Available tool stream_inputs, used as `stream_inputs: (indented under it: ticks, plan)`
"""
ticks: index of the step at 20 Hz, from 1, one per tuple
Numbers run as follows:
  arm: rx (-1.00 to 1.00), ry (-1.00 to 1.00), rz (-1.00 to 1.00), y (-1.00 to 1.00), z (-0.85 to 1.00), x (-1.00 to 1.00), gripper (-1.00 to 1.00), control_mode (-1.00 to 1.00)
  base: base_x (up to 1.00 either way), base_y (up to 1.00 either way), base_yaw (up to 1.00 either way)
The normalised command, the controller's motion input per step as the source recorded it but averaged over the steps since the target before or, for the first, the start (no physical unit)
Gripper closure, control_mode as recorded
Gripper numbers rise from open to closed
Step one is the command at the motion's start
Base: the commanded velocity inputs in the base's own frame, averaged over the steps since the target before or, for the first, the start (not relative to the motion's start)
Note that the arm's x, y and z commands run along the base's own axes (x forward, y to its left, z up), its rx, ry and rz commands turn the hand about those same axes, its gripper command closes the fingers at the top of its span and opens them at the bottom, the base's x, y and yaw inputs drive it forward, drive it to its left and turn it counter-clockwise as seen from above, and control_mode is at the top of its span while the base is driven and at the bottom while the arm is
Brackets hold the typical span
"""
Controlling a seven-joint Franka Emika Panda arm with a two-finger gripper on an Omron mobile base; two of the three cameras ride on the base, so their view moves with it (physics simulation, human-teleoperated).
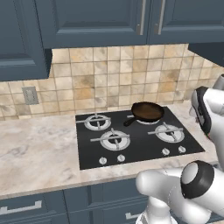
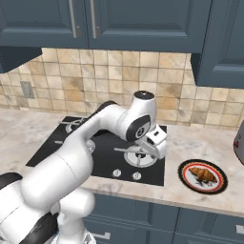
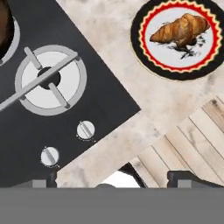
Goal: Pick the croissant and place it on the pan. Then turn on the stove to warm the croissant.
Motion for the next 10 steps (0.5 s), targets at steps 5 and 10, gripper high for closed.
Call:
stream_inputs:
  ticks: [5, 10]
  plan:
    - [0.15, 0.03, -0.32, -0.29, 0.0, 0.0, -1.0, -1.0, 0.0, 0.0, 0.0]
    - [0.12, 0.0, -0.32, -0.2, -0.03, 0.0, -1.0, -1.0, 0.0, 0.0, 0.0]
